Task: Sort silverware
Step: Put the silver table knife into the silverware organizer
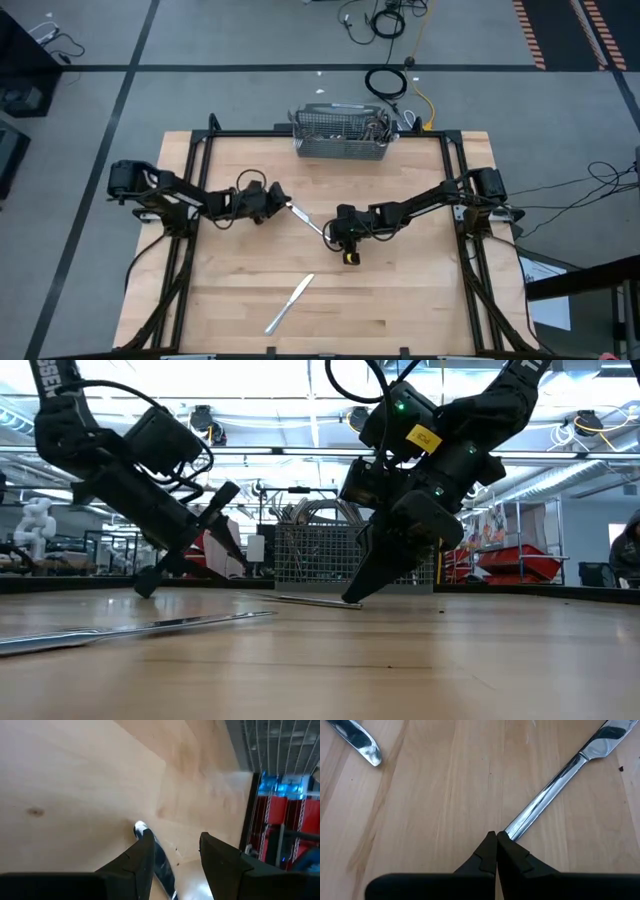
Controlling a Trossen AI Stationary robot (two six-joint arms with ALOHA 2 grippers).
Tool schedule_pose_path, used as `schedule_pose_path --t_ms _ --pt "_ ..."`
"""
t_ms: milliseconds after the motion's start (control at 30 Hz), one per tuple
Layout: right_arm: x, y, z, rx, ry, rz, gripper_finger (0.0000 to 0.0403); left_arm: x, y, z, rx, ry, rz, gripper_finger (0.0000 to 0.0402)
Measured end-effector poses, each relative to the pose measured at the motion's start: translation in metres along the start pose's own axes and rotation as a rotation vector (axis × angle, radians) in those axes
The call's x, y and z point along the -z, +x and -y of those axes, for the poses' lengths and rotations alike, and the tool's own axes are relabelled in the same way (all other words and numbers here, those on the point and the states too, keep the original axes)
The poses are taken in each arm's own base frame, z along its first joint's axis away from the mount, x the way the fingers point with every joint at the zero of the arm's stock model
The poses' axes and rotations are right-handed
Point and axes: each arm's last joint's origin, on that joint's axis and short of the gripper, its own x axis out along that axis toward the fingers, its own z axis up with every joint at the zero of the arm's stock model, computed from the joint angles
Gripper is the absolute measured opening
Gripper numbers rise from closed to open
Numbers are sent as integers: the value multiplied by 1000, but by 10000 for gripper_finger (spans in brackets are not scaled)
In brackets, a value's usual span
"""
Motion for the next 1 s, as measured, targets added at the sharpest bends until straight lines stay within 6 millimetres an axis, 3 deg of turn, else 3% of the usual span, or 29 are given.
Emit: schedule_pose_path --t_ms 233,733,1000 --pt "0 0 0 -3 -11 1 0 1 0 0 -22 175 -157 158" --pt "0 0 0 -4 -26 6 0 -15 3 0 -57 75 -191 158" --pt "0 0 0 -6 -27 11 0 -26 3 0 -61 148 -260 158"
